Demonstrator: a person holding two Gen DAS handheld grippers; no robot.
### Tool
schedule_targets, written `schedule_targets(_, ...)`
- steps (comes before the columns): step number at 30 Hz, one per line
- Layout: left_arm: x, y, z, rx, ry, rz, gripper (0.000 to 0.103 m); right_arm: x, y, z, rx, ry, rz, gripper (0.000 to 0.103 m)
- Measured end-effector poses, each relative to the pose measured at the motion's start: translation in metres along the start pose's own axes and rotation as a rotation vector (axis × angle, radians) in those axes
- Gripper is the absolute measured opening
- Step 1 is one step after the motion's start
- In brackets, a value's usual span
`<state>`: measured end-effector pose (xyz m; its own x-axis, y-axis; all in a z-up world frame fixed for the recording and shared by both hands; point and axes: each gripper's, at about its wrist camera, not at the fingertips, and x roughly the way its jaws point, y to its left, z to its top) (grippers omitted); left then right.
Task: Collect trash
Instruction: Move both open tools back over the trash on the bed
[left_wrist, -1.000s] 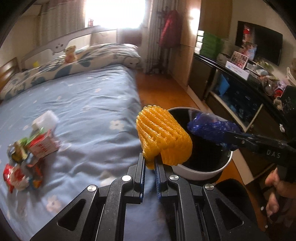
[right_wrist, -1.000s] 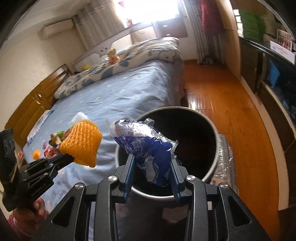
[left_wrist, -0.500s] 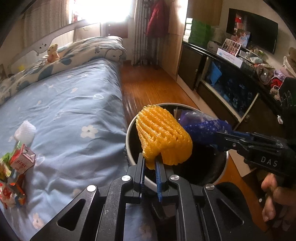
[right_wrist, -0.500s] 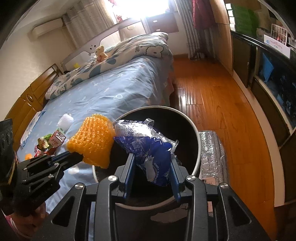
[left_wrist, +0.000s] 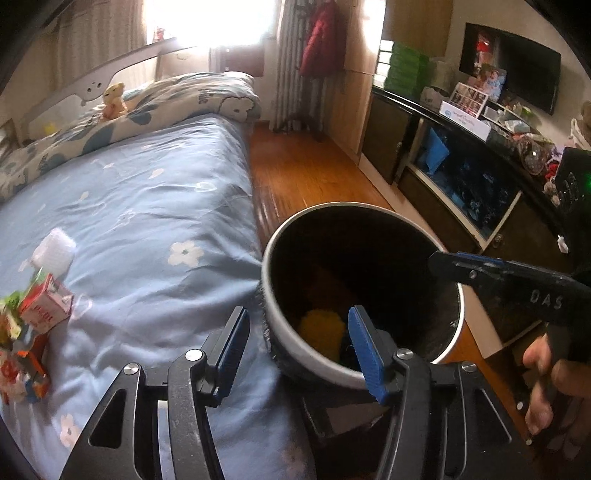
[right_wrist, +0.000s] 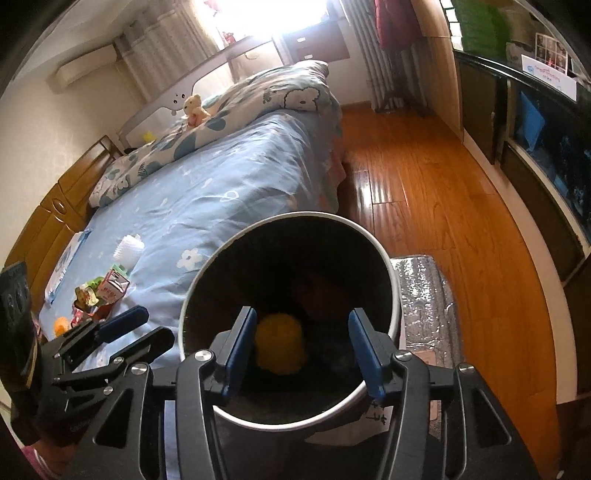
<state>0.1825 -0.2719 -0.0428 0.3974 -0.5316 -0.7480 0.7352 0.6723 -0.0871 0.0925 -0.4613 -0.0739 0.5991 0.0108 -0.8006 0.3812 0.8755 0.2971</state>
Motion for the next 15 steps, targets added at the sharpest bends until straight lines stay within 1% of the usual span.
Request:
schedule_targets(2,-0.008,0.007,-0.009,-0.025,-0.008,0.013,0.057,-0.002,0.007,0.0,-0.001,-0.014,0.007,0.062)
schedule_targets(4,-0.016,0.017,-0.019,-0.054,-0.014,0.04,0.058,-0.004,0.015,-0.001,-0.007,-0.025,0.024,0.071)
schedule_targets(11,-0.052,0.053,-0.057,-0.167,-0.028,0.145,0.058,-0.005,0.065,-0.008,-0.083,-0.045,0.1,0.08)
schedule_targets(12,-0.055,0.056,-0.06,-0.175,-0.029,0.154,0.058,-0.003,0.074,-0.01,-0.097,-0.041,0.114,0.081)
schedule_targets(14,-0.068,0.066,-0.074,-0.209,-0.033,0.197,0.058,0.002,0.09,-0.015,-0.119,-0.029,0.142,0.082)
schedule_targets(15,-0.072,0.068,-0.074,-0.22,-0.032,0.208,0.058,0.004,0.097,-0.018,-0.129,-0.023,0.153,0.082)
